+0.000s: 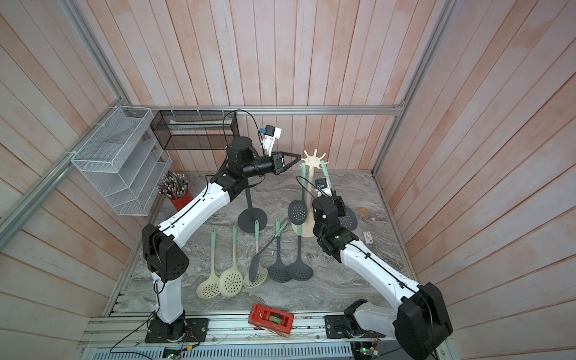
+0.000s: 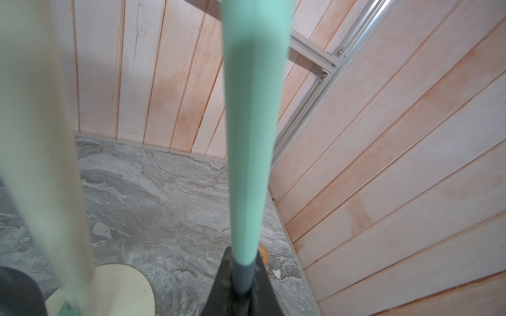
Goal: Hang the skimmer on the kitchen utensil rack
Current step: Hang the skimmer on the rack.
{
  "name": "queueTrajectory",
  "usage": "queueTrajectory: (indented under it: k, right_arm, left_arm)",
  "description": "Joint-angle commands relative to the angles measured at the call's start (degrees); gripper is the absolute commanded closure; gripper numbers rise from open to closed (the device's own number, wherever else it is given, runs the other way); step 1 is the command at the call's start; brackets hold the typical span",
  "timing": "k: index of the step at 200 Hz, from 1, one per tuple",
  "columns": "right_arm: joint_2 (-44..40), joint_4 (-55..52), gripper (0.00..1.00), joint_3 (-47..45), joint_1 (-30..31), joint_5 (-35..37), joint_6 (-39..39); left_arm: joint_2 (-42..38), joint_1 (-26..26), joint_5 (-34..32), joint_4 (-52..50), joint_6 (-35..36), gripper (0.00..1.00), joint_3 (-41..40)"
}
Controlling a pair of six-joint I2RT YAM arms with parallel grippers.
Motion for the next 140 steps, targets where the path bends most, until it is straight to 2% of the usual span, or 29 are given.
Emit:
queueTrajectory:
  k: [1,40,74,116,140]
  right_arm:
    - [0.0,-4.5,0.82,-0.7,1.0,-3.5,0.0]
    - [-3.1,-5.9,0.65,-0.8,1.0,-6.0,2.4]
    - [-5.4,-6.9,0.62,-0.9,0.4,-8.3,4.5]
    - [-9.3,-9.6,0.57,-1.0,-1.9,-13.3,9.0]
    - [-12.8,-11.7,0.56,-1.5,-5.0,-19.0,13.1]
  left_arm:
    - [-2.3,-0.6,0.2,1.2,1.2,0.99,-0.9]
    - [-3.0,-0.4,-0.3,1.5,1.2,0.86,-2.1]
    - [-3.9,-0.1,-0.5,2.4,0.6,0.81,-3.6]
    - [-5.0,0.8,-1.3,2.7,0.3,0.66,-4.8]
    - [-6.2,1.3,-1.7,2.8,0.5,0.55,-5.6]
